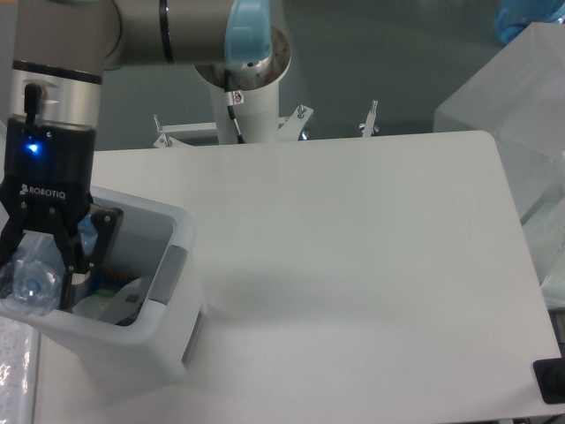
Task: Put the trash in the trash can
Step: 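Lift the water bottle and carry it over the trash bin, then lower the bottle into the bin and open the gripper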
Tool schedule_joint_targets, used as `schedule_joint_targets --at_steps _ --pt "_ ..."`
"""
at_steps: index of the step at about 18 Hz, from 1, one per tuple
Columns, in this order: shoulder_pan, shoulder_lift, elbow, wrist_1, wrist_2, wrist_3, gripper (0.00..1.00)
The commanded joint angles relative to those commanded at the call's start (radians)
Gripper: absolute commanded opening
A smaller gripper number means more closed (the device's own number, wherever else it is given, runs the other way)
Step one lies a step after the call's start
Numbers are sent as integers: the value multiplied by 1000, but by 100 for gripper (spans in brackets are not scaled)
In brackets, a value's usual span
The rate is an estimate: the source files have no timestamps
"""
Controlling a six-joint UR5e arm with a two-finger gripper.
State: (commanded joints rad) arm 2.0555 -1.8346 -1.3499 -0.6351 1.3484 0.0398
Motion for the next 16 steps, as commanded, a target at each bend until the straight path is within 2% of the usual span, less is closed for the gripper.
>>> schedule_joint_targets --at_steps 2,11,13,16 --pt "0 0 0 0 0 6 65" --pt "0 12 -37 -2 0 17 65" --pt "0 15 -40 -2 0 18 69" --pt "0 14 -38 0 2 18 69"
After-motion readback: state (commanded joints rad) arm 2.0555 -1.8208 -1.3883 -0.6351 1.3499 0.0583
